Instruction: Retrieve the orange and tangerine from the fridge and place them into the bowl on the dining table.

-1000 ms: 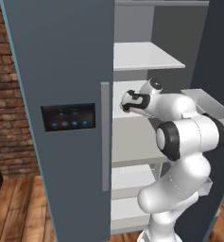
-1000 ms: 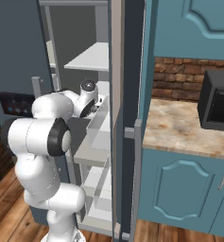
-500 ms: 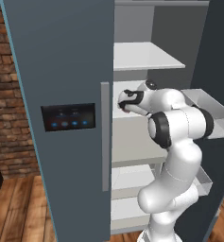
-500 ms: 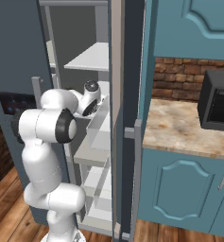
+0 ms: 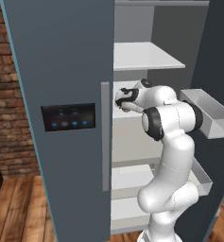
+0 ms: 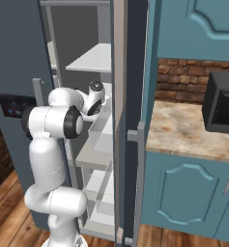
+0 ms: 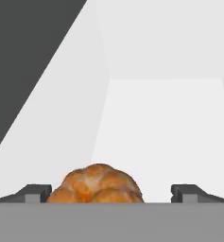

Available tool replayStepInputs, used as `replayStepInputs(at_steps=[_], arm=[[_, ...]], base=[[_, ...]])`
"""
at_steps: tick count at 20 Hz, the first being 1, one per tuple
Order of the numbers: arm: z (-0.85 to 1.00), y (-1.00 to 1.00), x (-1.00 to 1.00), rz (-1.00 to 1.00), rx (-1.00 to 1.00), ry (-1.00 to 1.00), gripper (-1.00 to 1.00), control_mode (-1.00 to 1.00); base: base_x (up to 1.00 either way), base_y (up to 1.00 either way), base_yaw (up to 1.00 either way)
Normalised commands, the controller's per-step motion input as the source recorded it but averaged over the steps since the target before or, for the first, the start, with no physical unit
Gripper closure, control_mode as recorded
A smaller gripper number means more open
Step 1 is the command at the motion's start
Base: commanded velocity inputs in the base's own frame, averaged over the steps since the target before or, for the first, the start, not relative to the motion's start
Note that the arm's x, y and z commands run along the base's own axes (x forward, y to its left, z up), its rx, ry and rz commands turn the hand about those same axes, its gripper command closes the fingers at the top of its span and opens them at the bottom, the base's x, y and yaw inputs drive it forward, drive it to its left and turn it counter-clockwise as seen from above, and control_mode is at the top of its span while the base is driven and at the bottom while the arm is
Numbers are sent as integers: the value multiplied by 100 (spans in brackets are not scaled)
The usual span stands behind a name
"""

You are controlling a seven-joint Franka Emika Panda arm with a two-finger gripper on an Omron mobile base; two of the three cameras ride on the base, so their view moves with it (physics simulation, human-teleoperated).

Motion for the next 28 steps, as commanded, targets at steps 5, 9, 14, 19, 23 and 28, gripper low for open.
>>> replayStepInputs(at_steps=[5, 9, 14, 19, 23, 28], arm=[[-28, 0, 18, 0, 0, 9, -100, -100], [-56, 0, 0, 0, 0, 15, -100, -100], [-74, 0, -17, 0, 0, 16, -100, -100], [-79, 0, -42, 0, 0, 12, -100, -100], [-69, 0, -34, 0, 0, 6, -100, -100], [-57, 0, -7, 0, 0, 0, 100, -100]], base=[[0, 0, 0], [0, 0, 0], [0, 0, 0], [0, 0, 0], [0, 0, 0], [0, 0, 0]])
